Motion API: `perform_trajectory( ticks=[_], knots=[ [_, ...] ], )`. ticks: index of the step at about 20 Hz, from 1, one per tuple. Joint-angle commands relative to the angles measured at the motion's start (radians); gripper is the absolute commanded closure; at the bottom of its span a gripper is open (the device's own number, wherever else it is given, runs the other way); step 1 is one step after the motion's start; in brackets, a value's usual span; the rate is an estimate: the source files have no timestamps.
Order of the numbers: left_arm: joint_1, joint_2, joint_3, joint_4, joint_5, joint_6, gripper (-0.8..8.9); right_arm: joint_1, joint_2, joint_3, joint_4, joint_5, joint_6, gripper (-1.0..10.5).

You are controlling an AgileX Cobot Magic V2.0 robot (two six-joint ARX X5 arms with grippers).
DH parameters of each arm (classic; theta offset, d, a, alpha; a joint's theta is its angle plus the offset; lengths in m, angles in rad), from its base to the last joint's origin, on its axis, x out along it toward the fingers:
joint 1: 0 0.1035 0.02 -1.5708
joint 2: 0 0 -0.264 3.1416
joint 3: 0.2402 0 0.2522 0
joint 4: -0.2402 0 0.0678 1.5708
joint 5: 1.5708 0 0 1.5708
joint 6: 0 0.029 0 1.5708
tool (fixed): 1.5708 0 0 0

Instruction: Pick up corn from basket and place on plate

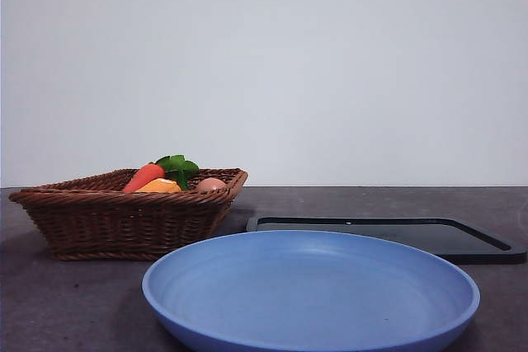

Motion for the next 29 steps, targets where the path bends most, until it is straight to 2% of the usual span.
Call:
perform_trajectory(
  ticks=[1, 8, 10, 12, 13, 21, 29],
  knots=[
    [-0.019, 0.034, 0.038, -0.045, 0.016, 0.083, 8.06, 0.029, 0.051, 0.055, -0.071, -0.004, -0.088, 9.4],
    [-0.058, 0.068, 0.047, -0.112, 0.015, 0.118, 7.9, 0.12, 0.131, 0.075, -0.127, -0.002, -0.107, 9.4],
    [-0.058, 0.068, 0.047, -0.112, 0.015, 0.117, 6.7, 0.122, 0.14, 0.075, -0.126, -0.002, -0.094, 8.7],
    [-0.059, 0.068, 0.047, -0.109, 0.015, 0.116, 4.8, 0.122, 0.148, 0.075, -0.125, -0.001, -0.068, 6.9],
    [-0.059, 0.068, 0.047, -0.109, 0.015, 0.112, 4.33, 0.122, 0.157, 0.075, -0.121, -0.002, -0.053, 6.4],
    [-0.06, 0.073, 0.047, -0.108, 0.015, 0.107, 4.22, 0.199, 0.331, 0.075, -0.079, -0.004, -0.018, 6.3],
    [-0.06, 0.073, 0.047, -0.108, 0.015, 0.107, 4.23, 0.316, 0.678, 0.075, 0.102, -0.001, 0.003, 6.3]
  ],
)
